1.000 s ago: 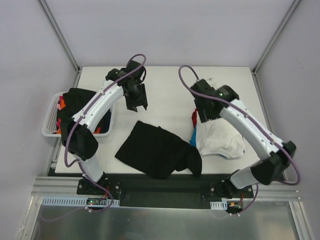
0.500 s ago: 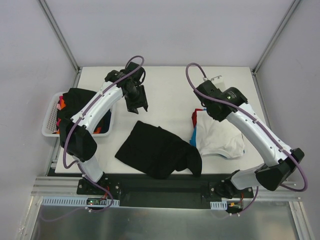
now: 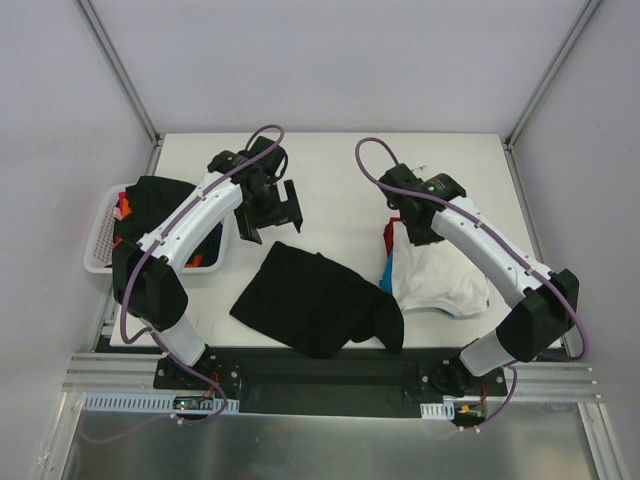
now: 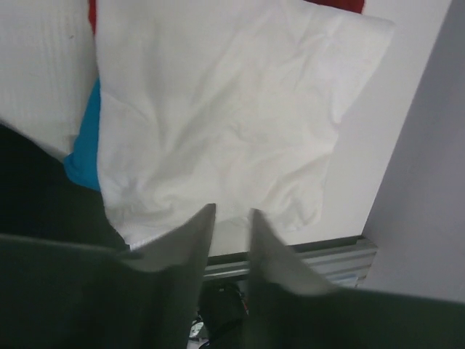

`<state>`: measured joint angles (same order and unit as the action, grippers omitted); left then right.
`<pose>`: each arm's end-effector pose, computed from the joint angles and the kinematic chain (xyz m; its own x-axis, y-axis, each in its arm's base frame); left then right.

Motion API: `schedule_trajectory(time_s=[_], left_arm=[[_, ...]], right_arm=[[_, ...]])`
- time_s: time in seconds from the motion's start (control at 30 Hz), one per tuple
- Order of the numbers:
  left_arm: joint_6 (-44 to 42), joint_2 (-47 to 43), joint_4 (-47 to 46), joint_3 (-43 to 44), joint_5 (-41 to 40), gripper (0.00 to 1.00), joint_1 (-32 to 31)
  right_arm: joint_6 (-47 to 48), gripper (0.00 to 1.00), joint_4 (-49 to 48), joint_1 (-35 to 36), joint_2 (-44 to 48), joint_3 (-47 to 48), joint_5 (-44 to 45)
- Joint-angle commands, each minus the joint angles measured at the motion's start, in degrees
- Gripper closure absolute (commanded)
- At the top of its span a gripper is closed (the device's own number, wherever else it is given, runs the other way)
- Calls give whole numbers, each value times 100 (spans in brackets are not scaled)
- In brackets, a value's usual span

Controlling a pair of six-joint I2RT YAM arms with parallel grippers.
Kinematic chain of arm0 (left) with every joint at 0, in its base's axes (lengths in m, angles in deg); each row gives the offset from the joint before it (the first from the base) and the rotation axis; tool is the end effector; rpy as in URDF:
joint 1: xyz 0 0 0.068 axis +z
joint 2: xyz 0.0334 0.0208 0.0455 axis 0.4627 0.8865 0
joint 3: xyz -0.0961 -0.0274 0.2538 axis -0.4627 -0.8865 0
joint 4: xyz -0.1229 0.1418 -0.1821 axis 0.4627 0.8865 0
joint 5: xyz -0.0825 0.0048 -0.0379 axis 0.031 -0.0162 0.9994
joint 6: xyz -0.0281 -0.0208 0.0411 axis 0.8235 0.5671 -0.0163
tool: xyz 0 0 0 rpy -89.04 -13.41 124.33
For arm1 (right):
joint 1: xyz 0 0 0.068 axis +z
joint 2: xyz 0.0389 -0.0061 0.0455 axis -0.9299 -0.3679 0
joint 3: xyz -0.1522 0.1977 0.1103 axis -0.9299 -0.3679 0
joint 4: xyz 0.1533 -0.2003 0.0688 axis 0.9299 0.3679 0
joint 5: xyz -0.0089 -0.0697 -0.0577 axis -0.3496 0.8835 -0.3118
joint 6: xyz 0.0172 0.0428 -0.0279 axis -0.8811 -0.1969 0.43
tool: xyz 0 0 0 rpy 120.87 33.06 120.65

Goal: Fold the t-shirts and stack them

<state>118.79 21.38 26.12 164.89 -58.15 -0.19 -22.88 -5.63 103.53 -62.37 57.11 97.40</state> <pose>0.3003 -0.1606 0.3199 -0.9268 -0.2434 -0.2860 -0.1450 0.9344 -0.3254 0.2465 0.1489 0.3253 -0.8052 -0.4623 -0.3714 -0.2469 0.8308 -0.4989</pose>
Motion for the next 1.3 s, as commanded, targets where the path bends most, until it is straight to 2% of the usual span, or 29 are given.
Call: schedule_trajectory(time_s=[0.0, 0.03, 0.13, 0.23, 0.33, 0.4, 0.53, 0.77, 1.13, 1.27], left_arm=[[-34, -228, 112, 168, -78, 1, -20], [-43, -201, 130, 186, -69, 0, -29], [-96, -113, 139, 212, -52, 1, -29], [-210, -43, 191, 282, -87, 1, -11], [-307, 36, 270, 388, -122, 1, 6], [-342, 62, 314, 405, -122, 1, 15], [-351, 54, 306, 291, -78, 1, 15], [-351, -78, 393, 54, -52, 1, 6], [-377, -78, 771, 36, -315, 1, 32], [-386, 53, 780, 150, -254, 0, 41]], right_arm=[[2, 61, -217, -84, -74, 68, -511], [28, 65, -383, -101, -13, 33, -591], [38, 99, -447, -232, -64, 128, -610], [-138, 99, -305, -591, -310, 85, -705], [-156, 99, -534, -1031, -337, -204, -1521], [-104, 99, -630, -1129, -425, -293, -1786], [-77, 99, -868, -1252, -741, -354, -1769], [-226, 99, -1395, -1630, -1769, -302, -2735], [-420, 99, -1483, -2096, -3237, 875, -3386], [-323, 99, -1291, -2394, -3895, 1656, -3702]])
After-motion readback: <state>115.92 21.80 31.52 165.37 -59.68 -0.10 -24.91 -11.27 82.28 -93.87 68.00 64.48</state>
